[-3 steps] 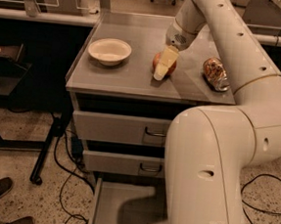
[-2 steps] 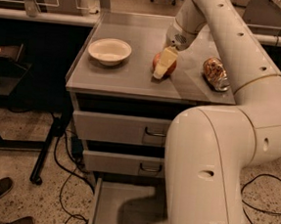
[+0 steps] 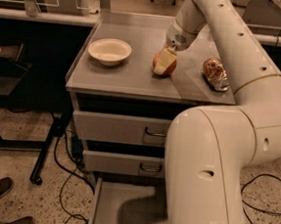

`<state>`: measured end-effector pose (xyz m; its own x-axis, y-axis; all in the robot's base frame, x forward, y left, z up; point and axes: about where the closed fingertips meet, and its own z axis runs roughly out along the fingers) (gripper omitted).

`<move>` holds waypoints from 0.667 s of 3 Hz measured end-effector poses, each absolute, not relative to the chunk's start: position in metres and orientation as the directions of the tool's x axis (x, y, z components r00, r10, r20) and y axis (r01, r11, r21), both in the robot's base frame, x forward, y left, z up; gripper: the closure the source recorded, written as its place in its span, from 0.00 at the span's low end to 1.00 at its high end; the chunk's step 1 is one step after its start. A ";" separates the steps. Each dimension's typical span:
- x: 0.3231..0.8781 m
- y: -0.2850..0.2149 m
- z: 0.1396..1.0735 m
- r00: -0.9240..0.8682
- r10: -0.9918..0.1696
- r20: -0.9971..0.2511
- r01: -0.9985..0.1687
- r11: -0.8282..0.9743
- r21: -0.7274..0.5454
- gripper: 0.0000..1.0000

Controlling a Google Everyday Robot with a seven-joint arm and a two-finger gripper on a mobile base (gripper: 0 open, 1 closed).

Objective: Place apple into bottom drawer

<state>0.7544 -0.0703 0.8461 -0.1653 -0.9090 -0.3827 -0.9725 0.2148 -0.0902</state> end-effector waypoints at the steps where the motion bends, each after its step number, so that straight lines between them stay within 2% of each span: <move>1: 0.754 -0.070 0.846 -0.165 -0.909 -0.383 -0.972 0.215 -0.091 0.94; 2: 0.752 -0.073 0.867 -0.172 -0.899 -0.403 -0.959 0.247 -0.142 1.00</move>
Offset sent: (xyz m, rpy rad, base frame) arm -0.0572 -0.0077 0.0560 0.0280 -0.1704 -0.1009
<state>0.7523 -0.0734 0.8674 -0.1717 -0.8989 -0.4032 -0.9587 0.2467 -0.1418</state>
